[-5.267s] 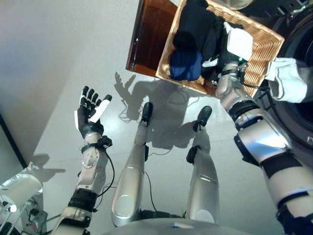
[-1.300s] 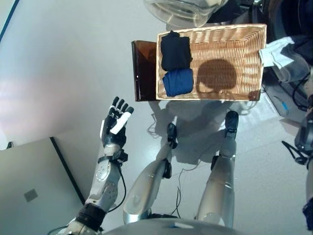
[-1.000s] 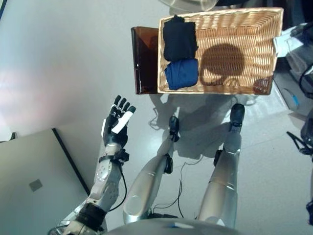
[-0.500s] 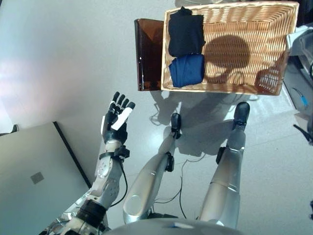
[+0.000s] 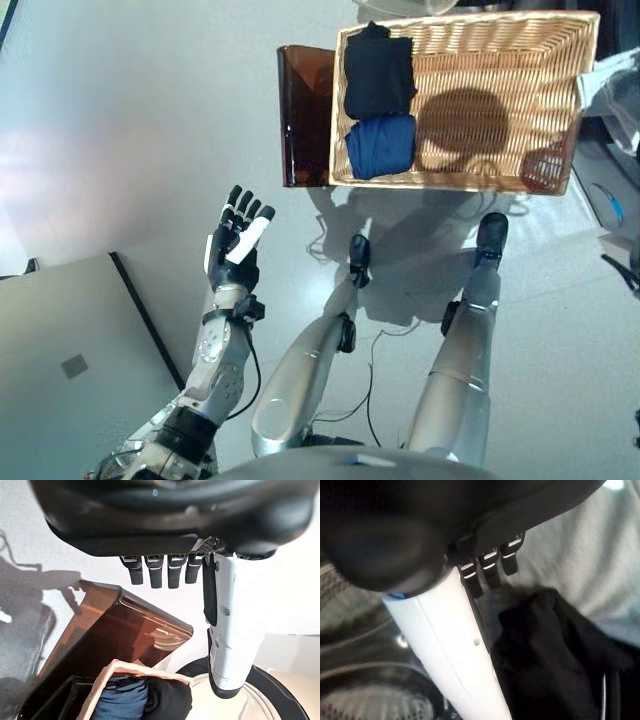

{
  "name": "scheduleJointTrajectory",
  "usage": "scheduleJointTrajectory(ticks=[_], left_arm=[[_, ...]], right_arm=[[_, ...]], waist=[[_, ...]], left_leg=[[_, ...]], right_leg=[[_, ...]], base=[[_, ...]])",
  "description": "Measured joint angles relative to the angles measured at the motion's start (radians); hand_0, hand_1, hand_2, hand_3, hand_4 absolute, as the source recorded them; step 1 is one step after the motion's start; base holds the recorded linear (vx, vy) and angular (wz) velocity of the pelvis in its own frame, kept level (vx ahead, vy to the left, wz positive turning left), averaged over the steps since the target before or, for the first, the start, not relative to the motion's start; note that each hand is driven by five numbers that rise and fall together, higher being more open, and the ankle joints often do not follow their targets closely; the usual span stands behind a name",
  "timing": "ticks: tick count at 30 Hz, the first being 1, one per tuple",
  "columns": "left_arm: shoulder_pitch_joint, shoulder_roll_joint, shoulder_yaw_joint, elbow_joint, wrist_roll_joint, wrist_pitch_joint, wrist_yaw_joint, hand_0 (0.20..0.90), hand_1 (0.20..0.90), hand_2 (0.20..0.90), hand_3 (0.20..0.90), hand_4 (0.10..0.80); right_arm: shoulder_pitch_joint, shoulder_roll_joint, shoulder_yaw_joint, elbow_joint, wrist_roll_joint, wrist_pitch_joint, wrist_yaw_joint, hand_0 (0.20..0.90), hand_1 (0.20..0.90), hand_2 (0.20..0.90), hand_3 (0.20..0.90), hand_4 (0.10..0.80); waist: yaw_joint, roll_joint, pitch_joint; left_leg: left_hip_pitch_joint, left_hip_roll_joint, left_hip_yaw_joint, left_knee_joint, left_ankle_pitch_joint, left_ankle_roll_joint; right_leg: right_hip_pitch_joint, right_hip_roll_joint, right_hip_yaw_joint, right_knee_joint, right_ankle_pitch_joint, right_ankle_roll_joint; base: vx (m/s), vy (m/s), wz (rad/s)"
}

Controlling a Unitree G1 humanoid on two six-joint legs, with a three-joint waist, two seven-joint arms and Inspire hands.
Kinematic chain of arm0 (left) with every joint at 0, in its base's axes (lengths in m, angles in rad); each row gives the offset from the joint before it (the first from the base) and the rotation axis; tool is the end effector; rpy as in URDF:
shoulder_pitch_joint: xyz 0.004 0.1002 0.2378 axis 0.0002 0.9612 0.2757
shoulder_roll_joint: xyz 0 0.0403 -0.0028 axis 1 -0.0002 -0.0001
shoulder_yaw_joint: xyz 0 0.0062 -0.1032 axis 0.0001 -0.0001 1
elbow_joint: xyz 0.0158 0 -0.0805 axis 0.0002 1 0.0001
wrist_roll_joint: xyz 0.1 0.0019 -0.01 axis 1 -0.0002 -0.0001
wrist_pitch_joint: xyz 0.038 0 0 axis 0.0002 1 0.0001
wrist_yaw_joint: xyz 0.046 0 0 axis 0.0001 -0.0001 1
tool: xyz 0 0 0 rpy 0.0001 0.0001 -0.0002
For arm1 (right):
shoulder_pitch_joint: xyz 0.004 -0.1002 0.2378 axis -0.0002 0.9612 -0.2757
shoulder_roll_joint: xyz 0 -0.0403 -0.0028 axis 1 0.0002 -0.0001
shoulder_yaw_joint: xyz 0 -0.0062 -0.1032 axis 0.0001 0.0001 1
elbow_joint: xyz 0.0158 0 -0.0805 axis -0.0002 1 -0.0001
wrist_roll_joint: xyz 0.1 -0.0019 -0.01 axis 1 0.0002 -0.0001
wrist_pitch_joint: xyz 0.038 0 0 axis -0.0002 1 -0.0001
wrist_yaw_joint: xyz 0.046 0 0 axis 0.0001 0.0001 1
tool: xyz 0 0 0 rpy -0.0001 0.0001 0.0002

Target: Pick up the clothes and place them into the washing machine

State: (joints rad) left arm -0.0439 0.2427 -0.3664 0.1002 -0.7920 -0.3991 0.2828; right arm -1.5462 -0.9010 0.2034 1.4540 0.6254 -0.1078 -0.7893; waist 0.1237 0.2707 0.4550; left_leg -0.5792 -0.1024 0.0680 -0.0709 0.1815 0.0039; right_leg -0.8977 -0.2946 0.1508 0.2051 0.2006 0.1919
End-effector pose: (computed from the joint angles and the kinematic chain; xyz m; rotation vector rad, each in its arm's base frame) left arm 0.2009 0.1373 0.0377 -0.5793 -0.0735 0.0882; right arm 0.3141 -0.3390 0.3313 0.2260 -0.3573 -1.3149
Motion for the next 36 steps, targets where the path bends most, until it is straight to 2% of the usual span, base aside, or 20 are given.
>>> scheduleJointTrajectory(ticks=[5, 7, 11, 15, 19, 24, 33, 36], left_arm=[[0.001, 0.01, 0.0, -0.016, 0.001, 0.0, 0.002, 0.9, 0.9, 0.9, 0.9, 0.8], [0.0, 0.01, 0.001, -0.019, 0.006, -0.001, 0.002, 0.9, 0.9, 0.9, 0.9, 0.8], [-0.002, 0.009, 0.002, -0.02, 0.017, -0.002, 0.003, 0.9, 0.9, 0.9, 0.9, 0.8], [-0.009, 0.009, 0.004, -0.02, 0.018, -0.01, 0.002, 0.9, 0.9, 0.9, 0.9, 0.8], [-0.008, 0.007, 0.014, -0.019, 0.023, -0.028, 0.005, 0.9, 0.9, 0.9, 0.9, 0.8], [-0.009, 0.001, 0.05, -0.016, 0.031, -0.037, 0.008, 0.9, 0.9, 0.9, 0.9, 0.8], [-0.013, -0.011, 0.068, 0.003, 0.036, -0.038, 0.026, 0.9, 0.9, 0.9, 0.9, 0.8], [-0.024, -0.015, 0.09, 0.035, 0.038, -0.038, 0.036, 0.9, 0.9, 0.9, 0.9, 0.8]], right_arm=[[0.0, 0.001, 0.048, 0.0, -0.11, 0.03, -0.037, 0.9, 0.9, 0.9, 0.9, 0.8], [0.005, 0.001, 0.109, -0.003, -0.206, 0.067, -0.042, 0.9, 0.9, 0.9, 0.9, 0.8], [0.022, 0.007, 0.157, -0.016, -0.336, 0.091, -0.04, 0.9, 0.9, 0.9, 0.9, 0.8], [0.101, 0.028, 0.158, -0.045, -0.442, 0.108, -0.037, 0.9, 0.9, 0.9, 0.9, 0.8], [0.188, 0.089, 0.159, -0.097, -0.502, 0.108, -0.018, 0.9, 0.9, 0.9, 0.9, 0.8], [0.288, 0.174, 0.153, -0.127, -0.57, 0.109, -0.012, 0.9, 0.9, 0.9, 0.9, 0.8], [0.361, 0.238, 0.138, -0.148, -0.651, 0.111, -0.02, 0.9, 0.9, 0.9, 0.9, 0.8], [0.439, 0.264, 0.127, -0.247, -0.671, 0.117, -0.024, 0.9, 0.9, 0.9, 0.9, 0.8]], waist=[[0.0, 0.0, 0.0], [-0.001, 0.0, 0.0], [-0.002, -0.001, 0.001], [-0.003, -0.006, 0.004], [-0.016, -0.012, 0.008], [-0.029, -0.047, 0.034], [-0.034, -0.07, 0.049], [-0.038, -0.078, 0.055]], left_leg=[[0.0, 0.001, -0.007, 0.001, 0.003, -0.002], [0.0, 0.002, -0.007, 0.002, 0.004, -0.003], [0.0, 0.005, -0.015, 0.006, 0.004, -0.004], [0.014, 0.018, -0.022, 0.016, 0.002, -0.005], [0.024, 0.024, -0.034, 0.021, 0.001, -0.009], [0.025, 0.035, -0.04, 0.031, -0.004, -0.016], [0.024, 0.045, -0.044, 0.035, -0.008, -0.021], [0.033, 0.056, -0.049, 0.041, -0.012, -0.026]], right_leg=[[0.0, 0.001, -0.001, 0.001, 0.002, -0.002], [0.001, 0.002, -0.003, 0.001, 0.003, -0.003], [0.01, 0.003, -0.011, -0.001, 0.003, -0.004], [0.045, 0.008, -0.032, -0.007, 0.001, -0.008], [0.071, 0.01, -0.048, -0.022, 0.003, -0.01], [0.089, 0.018, -0.062, -0.036, 0.007, -0.015], [0.106, 0.026, -0.078, -0.062, 0.023, -0.027], [0.145, 0.037, -0.098, -0.101, 0.037, -0.033]], base=[[-0.014, 0.004, 0.0], [0.0, 0.0, 0.0], [-0.005, 0.006, 0.03], [-0.006, 0.009, 0.06], [-0.007, -0.002, 0.02], [-0.005, 0.0, 0.01], [0.0, 0.004, 0.0], [0.007, 0.01, 0.01]])
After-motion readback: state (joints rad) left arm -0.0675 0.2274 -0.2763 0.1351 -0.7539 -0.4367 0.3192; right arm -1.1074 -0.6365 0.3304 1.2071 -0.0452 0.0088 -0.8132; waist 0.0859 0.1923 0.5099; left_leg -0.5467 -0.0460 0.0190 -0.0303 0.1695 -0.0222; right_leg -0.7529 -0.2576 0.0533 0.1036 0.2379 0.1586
